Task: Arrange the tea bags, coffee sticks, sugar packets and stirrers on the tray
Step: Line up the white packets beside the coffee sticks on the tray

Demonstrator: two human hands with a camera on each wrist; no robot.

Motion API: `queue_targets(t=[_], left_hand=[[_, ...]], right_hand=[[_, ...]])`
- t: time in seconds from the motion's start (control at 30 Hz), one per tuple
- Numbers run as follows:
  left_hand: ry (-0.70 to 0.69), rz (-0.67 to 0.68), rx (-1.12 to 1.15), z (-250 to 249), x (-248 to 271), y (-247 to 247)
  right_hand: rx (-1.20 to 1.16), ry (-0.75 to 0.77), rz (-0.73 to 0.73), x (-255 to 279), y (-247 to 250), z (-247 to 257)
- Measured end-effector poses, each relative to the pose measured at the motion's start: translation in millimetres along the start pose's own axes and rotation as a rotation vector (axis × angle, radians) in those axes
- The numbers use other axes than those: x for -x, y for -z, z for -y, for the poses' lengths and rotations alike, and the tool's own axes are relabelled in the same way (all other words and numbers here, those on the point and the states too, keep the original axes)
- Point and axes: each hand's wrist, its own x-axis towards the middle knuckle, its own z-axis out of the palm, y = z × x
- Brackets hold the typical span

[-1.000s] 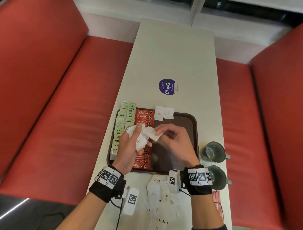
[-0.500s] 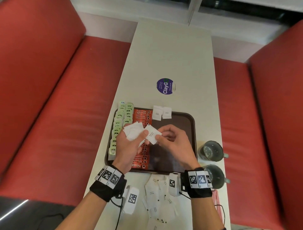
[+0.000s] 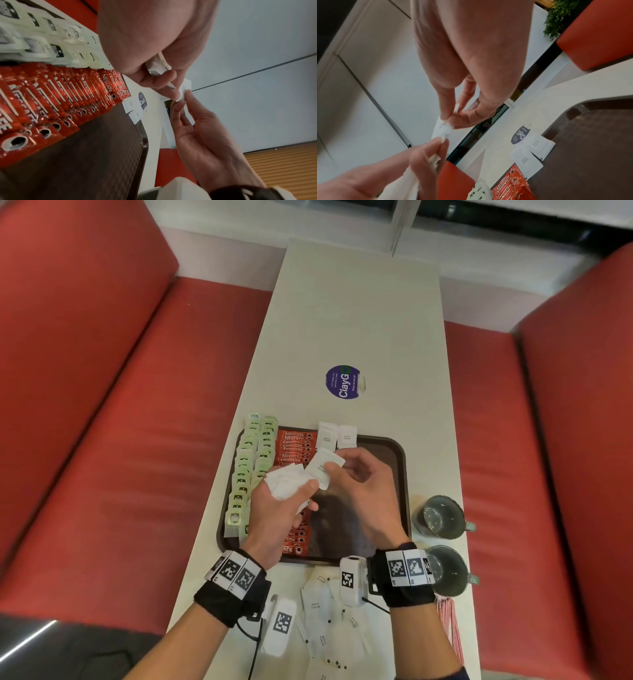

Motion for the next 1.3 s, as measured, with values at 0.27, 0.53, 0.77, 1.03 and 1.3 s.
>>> queue_targets(t=[0.27,0.53,0.77,1.03,1.3], left_hand=[[0.003,-0.034,0.034,4,-3,1],[0.042,-0.043,0.004,10,-7,23],[0.043,-0.032,-0.022,14,-11,28],[0.052,-0.014,-0.030,13,-11,28],[0.063,-0.010,-0.006,13,-11,32]], right_hand=[[0.009,-0.079,-0.035,-6,0,-13],[0.628,-0.029,-0.190,-92,50,-50],[0.895,0.018,-0.009,-142,47,-62],[0.892,-0.002,-0.111,-149,35,-77],[0.843,-0.081,-0.182,-137,24,-90]])
